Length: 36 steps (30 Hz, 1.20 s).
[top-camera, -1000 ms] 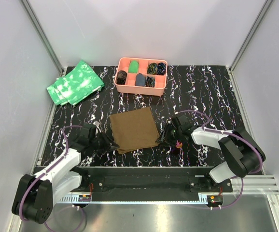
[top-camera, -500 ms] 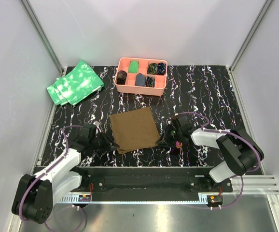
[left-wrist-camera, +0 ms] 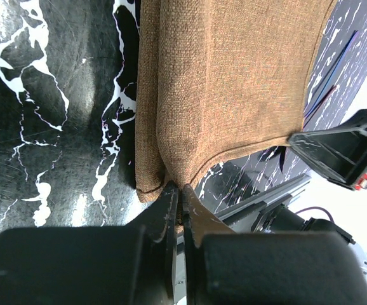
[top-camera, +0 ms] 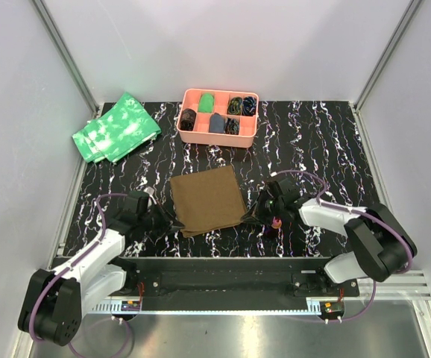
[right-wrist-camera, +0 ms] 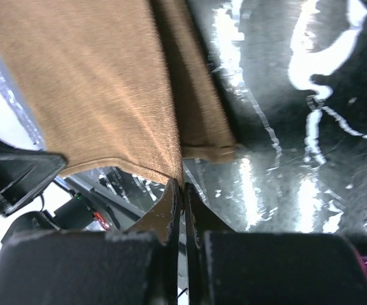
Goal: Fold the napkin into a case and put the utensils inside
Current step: Pick up the square-folded napkin from the center of the board, then smooth out the square-folded napkin at the center of the board.
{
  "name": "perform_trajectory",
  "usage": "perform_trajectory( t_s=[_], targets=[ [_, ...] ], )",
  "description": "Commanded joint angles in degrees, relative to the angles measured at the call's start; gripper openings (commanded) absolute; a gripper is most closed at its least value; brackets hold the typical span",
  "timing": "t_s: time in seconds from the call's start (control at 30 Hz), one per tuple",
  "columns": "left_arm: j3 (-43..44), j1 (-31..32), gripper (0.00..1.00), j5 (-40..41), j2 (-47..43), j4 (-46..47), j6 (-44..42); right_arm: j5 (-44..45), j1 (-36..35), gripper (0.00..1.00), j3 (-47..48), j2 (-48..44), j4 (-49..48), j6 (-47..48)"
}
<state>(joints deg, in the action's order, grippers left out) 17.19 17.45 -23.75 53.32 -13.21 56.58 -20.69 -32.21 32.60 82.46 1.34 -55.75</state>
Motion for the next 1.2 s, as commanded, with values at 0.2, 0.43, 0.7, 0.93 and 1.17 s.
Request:
perform_trajectory(
  t_s=[0.2,0.43,0.7,0.93,1.17],
  targets=[
    [7.50,0.13,0.00,-0.69,-1.21,-0.67,-0.50,-1.89,0.74,0.00,10.10,-2.67,5.68,10.55],
    [17.51,-3.47,0.00,-0.07,6.08,-1.03,-2.87,-4.09,4.87,0.00,29.75,8.93,8.94,22.86],
    [34.03,-14.02,0.00,-7.09,23.92,4.59,-3.76,-11.13,9.09,0.00,54.13,26.42,12.72,28.77],
    [48.98,-15.43,0.00,-9.56,32.98,2.42,-6.38,-14.55,10.76,0.00,67.58,33.55,14.91,28.33],
    [50.22,-15.61,0.00,-11.41,35.89,1.27,-9.20,-17.01,10.85,0.00,69.00,33.83,15.53,28.15]
  ],
)
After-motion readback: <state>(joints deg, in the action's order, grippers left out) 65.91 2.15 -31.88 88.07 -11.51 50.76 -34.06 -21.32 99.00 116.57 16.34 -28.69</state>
